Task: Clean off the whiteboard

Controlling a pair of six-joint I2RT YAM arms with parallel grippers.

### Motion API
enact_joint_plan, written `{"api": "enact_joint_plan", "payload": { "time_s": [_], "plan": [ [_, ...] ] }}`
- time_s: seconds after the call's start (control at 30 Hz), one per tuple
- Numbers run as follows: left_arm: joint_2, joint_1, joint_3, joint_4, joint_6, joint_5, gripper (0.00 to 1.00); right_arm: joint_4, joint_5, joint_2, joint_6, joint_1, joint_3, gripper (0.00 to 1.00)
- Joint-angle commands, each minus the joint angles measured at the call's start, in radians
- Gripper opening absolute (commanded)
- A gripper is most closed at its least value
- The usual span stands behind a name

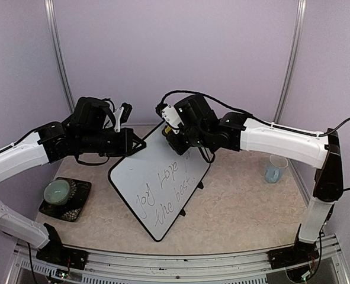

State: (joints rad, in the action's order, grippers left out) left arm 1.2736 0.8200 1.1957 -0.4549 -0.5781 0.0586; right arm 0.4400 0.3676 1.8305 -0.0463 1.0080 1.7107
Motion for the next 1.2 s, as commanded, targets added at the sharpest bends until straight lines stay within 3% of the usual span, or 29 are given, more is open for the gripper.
{"api": "enact_joint_plan", "payload": {
  "time_s": [0.0,0.33,0.87,1.17],
  "plan": [
    [-0.021,0.021,0.001,0.041,0.006,0.037,0.0,-0.007,-0.042,-0.001,0.028,-0.008,-0.115,0.0],
    [-0.018,0.024,0.0,0.05,0.004,0.04,0.0,-0.032,-0.063,-0.035,0.053,-0.01,-0.237,0.0],
    [-0.02,0.036,0.003,0.045,0.0,0.034,0.0,0.019,-0.091,0.049,-0.013,-0.051,0.063,0.0],
    [-0.011,0.036,0.013,0.044,0.007,0.034,0.0,-0.003,-0.107,0.025,0.006,-0.063,-0.065,0.0]
  ]
}}
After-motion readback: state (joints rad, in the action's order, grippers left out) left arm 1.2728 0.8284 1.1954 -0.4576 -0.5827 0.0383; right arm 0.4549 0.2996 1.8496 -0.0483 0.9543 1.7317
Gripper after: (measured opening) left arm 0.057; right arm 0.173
